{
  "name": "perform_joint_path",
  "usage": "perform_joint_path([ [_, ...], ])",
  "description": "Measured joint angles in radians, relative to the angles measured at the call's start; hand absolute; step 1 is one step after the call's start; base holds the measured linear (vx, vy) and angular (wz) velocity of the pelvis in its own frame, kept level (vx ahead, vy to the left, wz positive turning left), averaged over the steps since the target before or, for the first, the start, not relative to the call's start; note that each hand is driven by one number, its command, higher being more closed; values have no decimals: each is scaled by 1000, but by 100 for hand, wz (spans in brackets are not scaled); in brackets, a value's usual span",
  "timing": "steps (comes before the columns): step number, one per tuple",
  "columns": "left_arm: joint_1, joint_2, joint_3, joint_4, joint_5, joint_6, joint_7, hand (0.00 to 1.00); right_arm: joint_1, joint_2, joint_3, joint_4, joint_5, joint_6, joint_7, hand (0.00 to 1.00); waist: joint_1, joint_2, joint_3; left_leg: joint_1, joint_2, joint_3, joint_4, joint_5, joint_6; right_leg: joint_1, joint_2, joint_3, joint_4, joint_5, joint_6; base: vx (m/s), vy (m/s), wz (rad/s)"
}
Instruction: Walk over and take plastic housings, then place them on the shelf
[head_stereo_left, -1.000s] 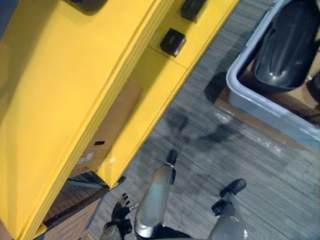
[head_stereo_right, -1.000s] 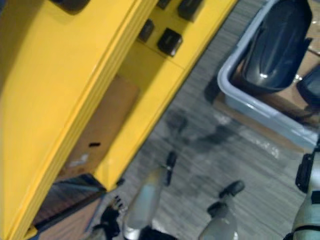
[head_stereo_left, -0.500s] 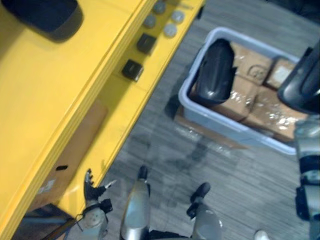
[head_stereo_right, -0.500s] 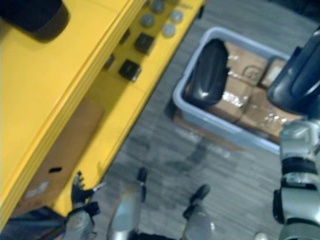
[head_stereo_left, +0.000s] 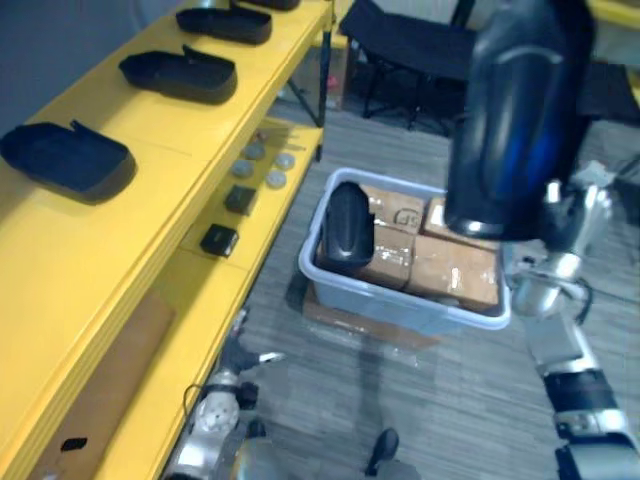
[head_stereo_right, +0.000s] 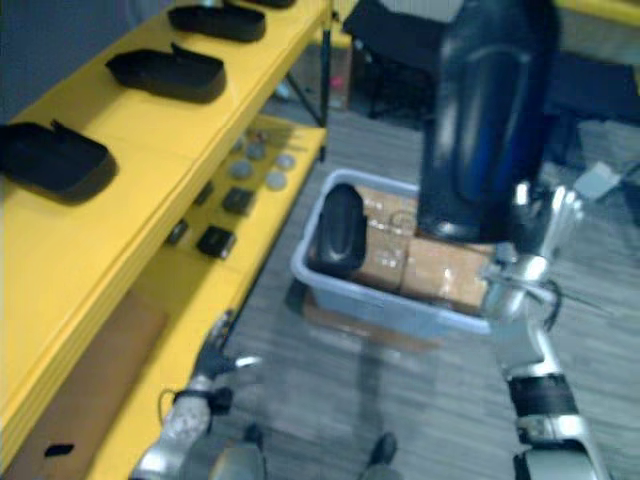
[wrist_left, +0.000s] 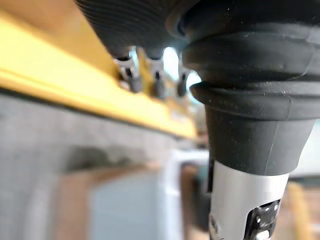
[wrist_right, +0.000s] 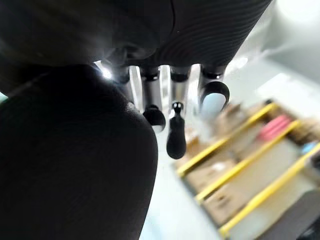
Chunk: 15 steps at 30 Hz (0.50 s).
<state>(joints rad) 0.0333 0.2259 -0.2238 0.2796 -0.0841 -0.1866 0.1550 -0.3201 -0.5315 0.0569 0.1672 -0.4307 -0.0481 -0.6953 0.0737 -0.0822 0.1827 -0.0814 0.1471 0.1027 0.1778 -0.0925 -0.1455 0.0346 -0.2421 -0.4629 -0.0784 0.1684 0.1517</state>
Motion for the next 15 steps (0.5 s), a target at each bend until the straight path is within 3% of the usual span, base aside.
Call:
perform_joint_path([
  [8,-46,-49,-84,-143,-365,153,-173,0,2,77,100,-12,-99,-105,84,100,-5,5,-42,16,-2,3,-21,12,-3,3,-1,0,0,0,0,-19,5,0],
  [15,-70,-58,-93,-160,-505,213,-177,0,39,121,134,-6,-136,-123,91,100,-5,16,-53,29,-3,7,-34,18,-3,7,-1,1,0,0,0,0,3,0],
])
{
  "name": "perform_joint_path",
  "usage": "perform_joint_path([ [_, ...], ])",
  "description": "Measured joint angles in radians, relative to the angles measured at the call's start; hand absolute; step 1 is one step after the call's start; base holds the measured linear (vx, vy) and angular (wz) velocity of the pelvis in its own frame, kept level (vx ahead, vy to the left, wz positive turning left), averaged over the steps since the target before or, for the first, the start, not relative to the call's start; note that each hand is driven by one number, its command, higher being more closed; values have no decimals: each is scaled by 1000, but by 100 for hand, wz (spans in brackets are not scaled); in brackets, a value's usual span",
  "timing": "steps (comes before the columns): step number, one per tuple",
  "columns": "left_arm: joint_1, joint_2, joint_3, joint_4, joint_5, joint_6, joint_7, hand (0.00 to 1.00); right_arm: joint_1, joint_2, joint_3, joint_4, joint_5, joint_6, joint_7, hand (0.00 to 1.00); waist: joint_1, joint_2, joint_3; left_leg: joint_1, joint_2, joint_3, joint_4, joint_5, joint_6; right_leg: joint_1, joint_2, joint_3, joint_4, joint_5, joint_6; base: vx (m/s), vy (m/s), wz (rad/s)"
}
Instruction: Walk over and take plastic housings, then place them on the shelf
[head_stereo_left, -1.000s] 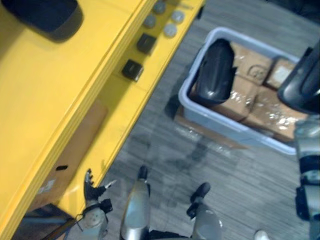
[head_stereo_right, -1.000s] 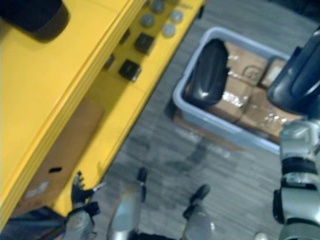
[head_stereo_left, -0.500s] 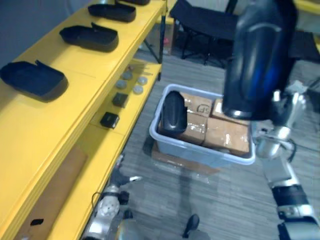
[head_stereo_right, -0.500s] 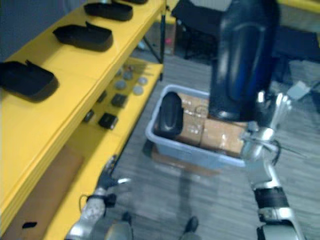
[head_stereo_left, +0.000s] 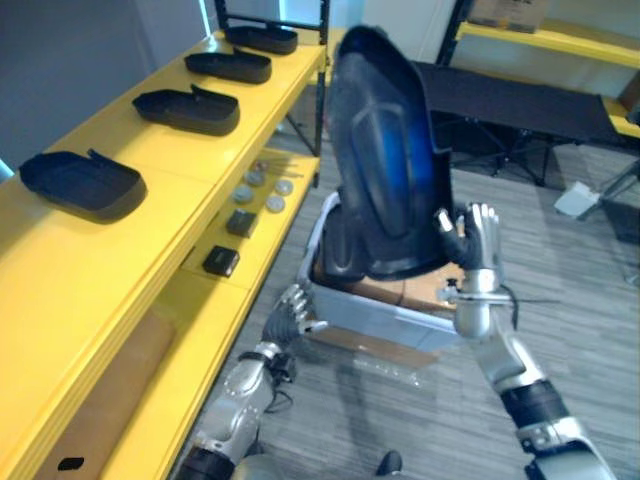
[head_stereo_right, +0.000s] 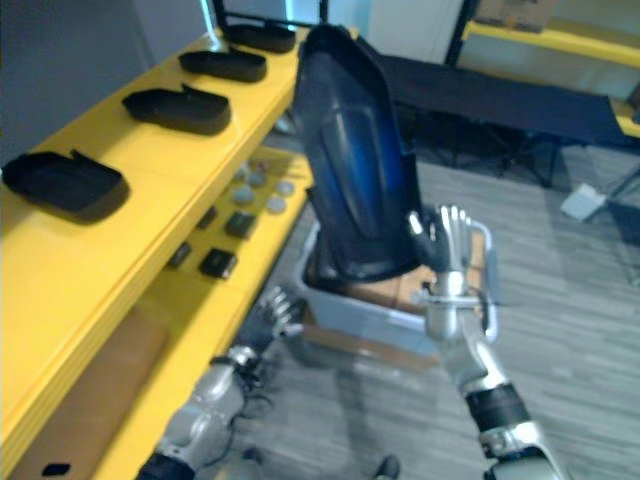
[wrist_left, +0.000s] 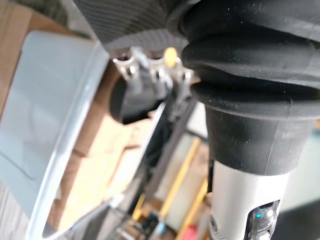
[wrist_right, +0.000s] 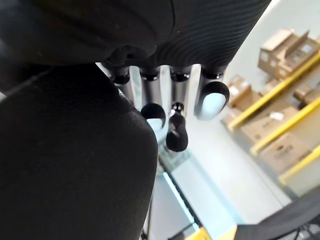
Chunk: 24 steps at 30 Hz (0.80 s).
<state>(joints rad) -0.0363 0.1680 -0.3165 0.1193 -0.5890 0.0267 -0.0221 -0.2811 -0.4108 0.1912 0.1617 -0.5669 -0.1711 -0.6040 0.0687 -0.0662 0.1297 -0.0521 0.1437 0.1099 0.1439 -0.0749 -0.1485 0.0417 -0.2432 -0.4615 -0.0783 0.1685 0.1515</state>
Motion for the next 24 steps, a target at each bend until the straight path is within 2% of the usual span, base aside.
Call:
perform_joint_path([
  [6,0,-20,0,0,-2,11,3,0,21,22,69,33,-46,-13,20,100,1,9,-19,0,0,-2,-4,3,0,0,1,-1,0,0,0,0,0,0],
  [16,-24,-18,16,1,9,10,3,0,67,52,148,101,-116,-52,21,100,5,1,-32,-1,3,-12,2,5,-2,10,3,-4,-1,-1,-1,-18,9,2],
  [24,-66,-19,19,1,7,10,3,0,84,78,190,143,-156,-71,39,100,5,-18,-44,-2,3,-13,2,5,-3,9,4,-6,-1,-1,-1,0,0,0],
])
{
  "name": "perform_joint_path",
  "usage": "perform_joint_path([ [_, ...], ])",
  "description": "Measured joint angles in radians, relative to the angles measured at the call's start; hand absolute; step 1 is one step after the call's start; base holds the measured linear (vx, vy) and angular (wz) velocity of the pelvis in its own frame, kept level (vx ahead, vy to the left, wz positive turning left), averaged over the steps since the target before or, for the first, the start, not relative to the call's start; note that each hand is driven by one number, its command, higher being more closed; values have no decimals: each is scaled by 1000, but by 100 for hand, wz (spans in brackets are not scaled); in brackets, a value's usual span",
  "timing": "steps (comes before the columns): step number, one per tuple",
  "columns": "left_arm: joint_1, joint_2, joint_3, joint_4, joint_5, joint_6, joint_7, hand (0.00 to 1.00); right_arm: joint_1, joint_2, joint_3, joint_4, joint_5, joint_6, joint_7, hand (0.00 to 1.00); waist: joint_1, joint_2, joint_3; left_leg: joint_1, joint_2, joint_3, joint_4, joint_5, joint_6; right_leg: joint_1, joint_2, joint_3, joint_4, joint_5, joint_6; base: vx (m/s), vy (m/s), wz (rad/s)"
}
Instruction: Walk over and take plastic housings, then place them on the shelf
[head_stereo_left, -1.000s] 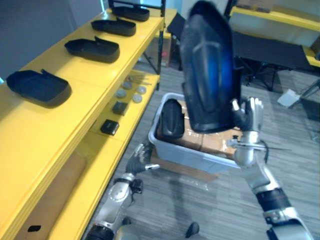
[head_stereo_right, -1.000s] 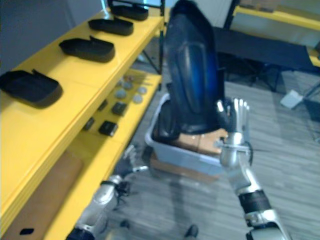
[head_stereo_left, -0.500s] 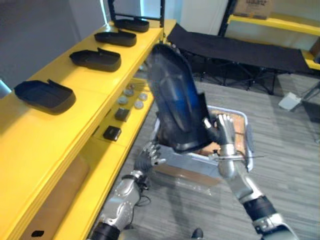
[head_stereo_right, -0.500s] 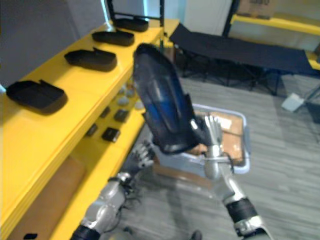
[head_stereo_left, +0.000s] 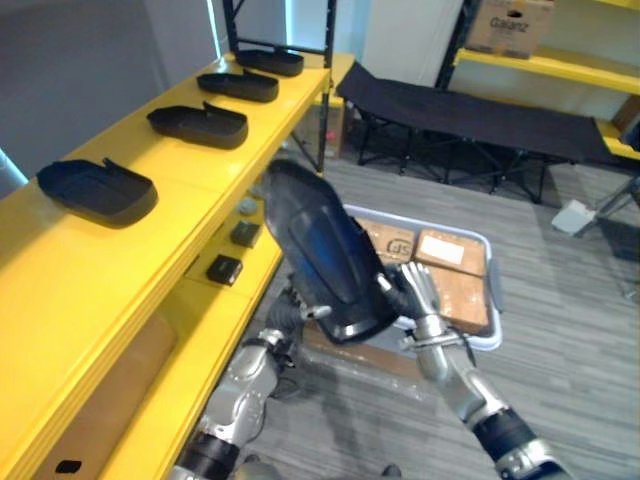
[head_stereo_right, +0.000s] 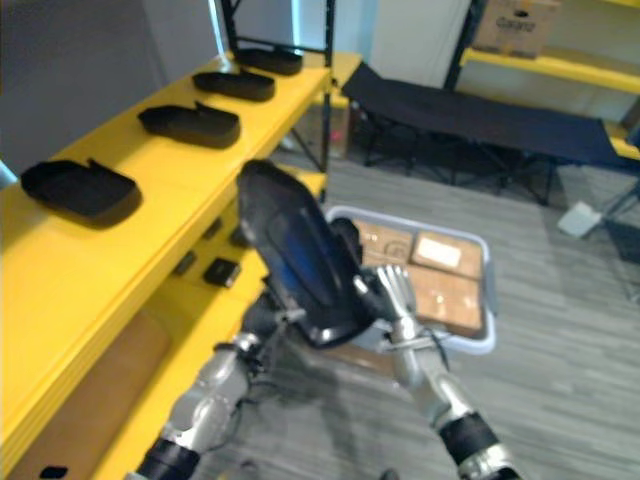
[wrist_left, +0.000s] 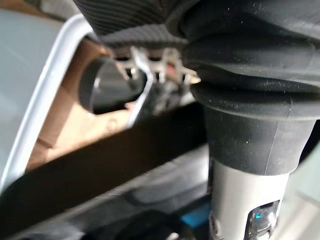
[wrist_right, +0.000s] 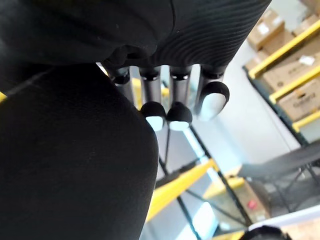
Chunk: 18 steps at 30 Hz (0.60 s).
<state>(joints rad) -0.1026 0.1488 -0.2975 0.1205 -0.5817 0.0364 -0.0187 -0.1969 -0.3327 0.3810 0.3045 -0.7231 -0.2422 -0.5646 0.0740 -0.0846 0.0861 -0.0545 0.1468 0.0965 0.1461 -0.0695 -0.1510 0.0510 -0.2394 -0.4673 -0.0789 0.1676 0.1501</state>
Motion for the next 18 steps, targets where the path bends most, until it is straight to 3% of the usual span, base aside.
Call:
perform_joint_path([
  [5,-6,1,1,0,-5,10,0,0,0,11,5,37,0,-18,-1,100,2,0,0,0,0,-1,0,0,0,0,0,-1,0,0,0,0,0,0],
  [6,-6,1,1,0,-8,14,-1,100,0,12,6,41,-1,-18,-1,100,2,0,0,-1,0,-1,0,0,0,0,0,-2,0,0,-1,0,0,0],
  [18,-6,9,2,-3,-28,69,39,100,1,21,46,75,0,-29,-68,100,3,-4,2,-2,0,-3,1,0,0,0,0,-3,0,-1,-1,0,0,0],
])
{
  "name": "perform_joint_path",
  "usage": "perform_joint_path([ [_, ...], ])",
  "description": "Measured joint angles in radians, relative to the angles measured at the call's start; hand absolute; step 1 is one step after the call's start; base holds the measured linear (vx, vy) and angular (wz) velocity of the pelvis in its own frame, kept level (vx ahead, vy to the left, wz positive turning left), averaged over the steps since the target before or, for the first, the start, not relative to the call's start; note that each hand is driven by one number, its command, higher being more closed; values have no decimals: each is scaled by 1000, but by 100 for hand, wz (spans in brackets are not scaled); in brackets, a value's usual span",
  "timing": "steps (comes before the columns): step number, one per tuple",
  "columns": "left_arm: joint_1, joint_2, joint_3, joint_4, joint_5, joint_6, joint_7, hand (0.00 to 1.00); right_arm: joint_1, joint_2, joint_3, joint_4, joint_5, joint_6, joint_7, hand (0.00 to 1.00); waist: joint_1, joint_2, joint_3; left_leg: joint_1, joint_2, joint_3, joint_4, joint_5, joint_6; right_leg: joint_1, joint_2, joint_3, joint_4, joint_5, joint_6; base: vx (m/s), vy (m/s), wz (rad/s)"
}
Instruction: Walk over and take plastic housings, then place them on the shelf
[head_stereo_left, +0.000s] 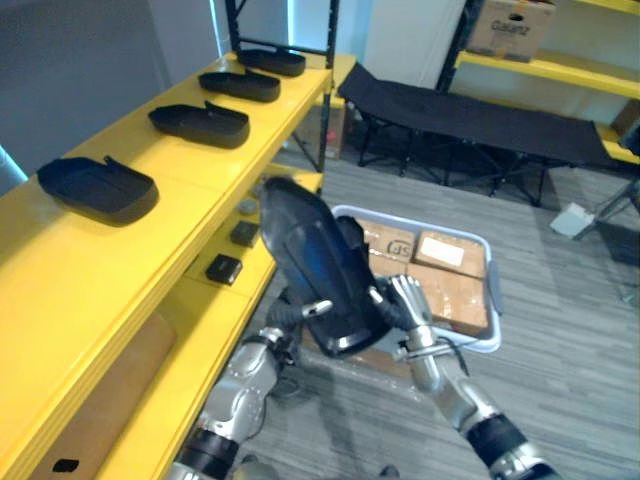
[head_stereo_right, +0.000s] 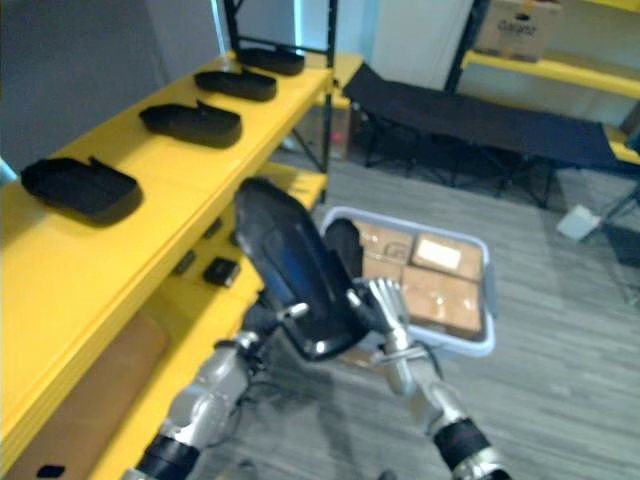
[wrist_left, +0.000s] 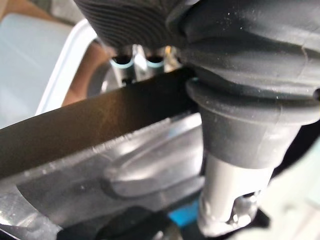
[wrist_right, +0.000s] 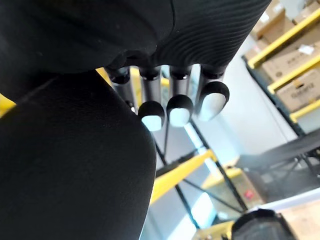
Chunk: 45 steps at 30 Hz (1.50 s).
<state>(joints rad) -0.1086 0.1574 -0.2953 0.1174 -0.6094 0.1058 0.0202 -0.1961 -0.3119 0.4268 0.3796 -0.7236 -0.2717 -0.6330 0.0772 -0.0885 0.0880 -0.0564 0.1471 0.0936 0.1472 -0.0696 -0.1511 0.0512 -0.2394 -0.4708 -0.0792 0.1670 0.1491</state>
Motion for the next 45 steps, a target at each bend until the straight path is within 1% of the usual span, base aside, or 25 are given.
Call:
perform_joint_path([
  [3,0,4,2,0,-19,0,8,100,0,12,7,-1,2,0,-1,100,0,-4,2,0,0,0,1,0,0,0,0,0,0,0,0,0,0,0],
  [8,0,5,7,0,-22,-15,26,100,0,32,7,-3,9,0,0,100,0,-13,7,0,1,1,1,0,0,-2,0,1,-1,-1,-1,0,0,0],
  [13,0,2,5,0,-32,-56,39,100,0,46,8,-18,32,0,-6,100,-2,-13,7,0,1,1,1,-1,-1,-4,1,2,-1,-1,-1,0,0,0],
  [15,0,1,4,0,-48,-84,39,100,0,56,8,-30,31,0,-23,100,-4,-13,7,1,1,1,1,-1,-1,-4,1,2,-1,-1,-1,0,0,0],
  [16,0,0,5,0,-50,-90,39,100,0,57,8,-35,31,0,-24,100,-5,-13,7,1,1,1,1,-1,-1,-4,1,2,-1,-1,-1,0,0,0],
  [18,0,-5,8,0,-50,-114,40,100,0,61,7,-48,31,0,-28,100,-6,-13,7,2,2,2,1,-1,-1,-5,1,3,-1,-1,-1,0,0,0],
  [20,0,-9,13,-2,-49,-124,43,100,0,61,7,-60,30,0,-30,100,-6,-13,7,3,2,4,1,-1,-1,-6,2,4,-1,-2,-3,0,0,-2],
  [25,3,-18,31,-44,-48,-129,51,100,3,71,-3,-95,30,0,-34,100,-8,-12,7,4,8,15,1,-2,-3,-11,8,6,-1,-8,-13,0,0,-5],
  [26,4,-27,39,-56,-44,-131,53,100,4,78,-5,-100,30,0,-40,0,-9,-12,7,5,9,15,0,-2,-3,-11,9,6,-1,-8,-14,0,0,0],
  [28,8,-43,47,-62,-40,-143,54,100,3,88,-10,-105,30,-3,-45,0,-10,-11,7,5,9,16,-1,-3,-3,-12,9,6,-1,-8,-13,0,0,0],
  [30,19,-59,56,-62,-40,-164,60,100,5,99,-12,-105,32,-17,-47,0,-10,-10,7,8,9,17,-4,-3,-4,-12,10,6,-1,-8,-13,0,0,0],
  [31,22,-60,60,-63,-38,-174,64,100,7,105,-12,-105,42,-32,-48,0,-10,-10,7,10,9,18,-5,-3,-4,-11,10,6,-1,-8,-13,0,0,0],
  [33,30,-73,73,-78,49,-211,91,100,22,122,-8,-105,56,-54,-56,0,-10,-9,8,19,9,21,-7,-6,-6,-4,10,7,0,-9,-14,0,0,0],
  [34,34,-81,81,-86,73,-217,95,100,27,126,-4,-105,69,-64,-63,0,-10,-8,9,21,9,21,-7,-7,-6,-1,10,7,-1,-9,-14,0,0,0],
  [35,34,-93,86,-100,101,-233,107,100,36,134,-2,-115,93,-84,-70,0,-10,-6,9,22,9,21,-7,-8,-6,0,10,6,-1,-10,-15,0,0,0],
  [37,34,-96,92,-116,121,-251,126,100,40,140,-1,-140,116,-101,-71,0,-10,-4,10,22,9,21,-7,-8,-6,0,10,6,-1,-10,-15,0,0,0],
  [38,34,-101,99,-125,152,-259,141,100,43,144,-3,-164,136,-107,-75,0,-10,0,11,22,9,21,-7,-8,-6,1,10,6,-1,-10,-15,0,0,0],
  [39,34,-107,103,-135,158,-260,154,100,48,147,-2,-199,162,-108,-83,0,-11,4,11,22,9,21,-7,-8,-6,1,10,6,-1,-10,-15,0,0,0],
  [40,35,-108,103,-136,162,-261,154,100,49,148,-3,-206,164,-108,-85,0,-11,5,11,23,9,21,-7,-8,-6,1,10,6,-1,-10,-15,0,0,0],
  [42,37,-125,114,-137,225,-279,174,100,65,152,-5,-261,220,-107,-89,0,-11,13,11,24,9,22,-7,-8,-6,1,10,7,-1,-10,-15,0,0,0],
  [43,39,-126,126,-138,239,-279,179,100,69,154,-8,-274,238,-107,-88,0,-13,14,11,25,9,23,-7,-8,-6,1,10,8,-1,-10,-15,0,0,0],
  [45,63,-127,155,-138,314,-279,233,100,78,162,-25,-328,330,-106,-89,0,-28,24,7,26,10,25,-8,-8,-6,0,10,10,-1,-10,-15,-10,21,-3],
])
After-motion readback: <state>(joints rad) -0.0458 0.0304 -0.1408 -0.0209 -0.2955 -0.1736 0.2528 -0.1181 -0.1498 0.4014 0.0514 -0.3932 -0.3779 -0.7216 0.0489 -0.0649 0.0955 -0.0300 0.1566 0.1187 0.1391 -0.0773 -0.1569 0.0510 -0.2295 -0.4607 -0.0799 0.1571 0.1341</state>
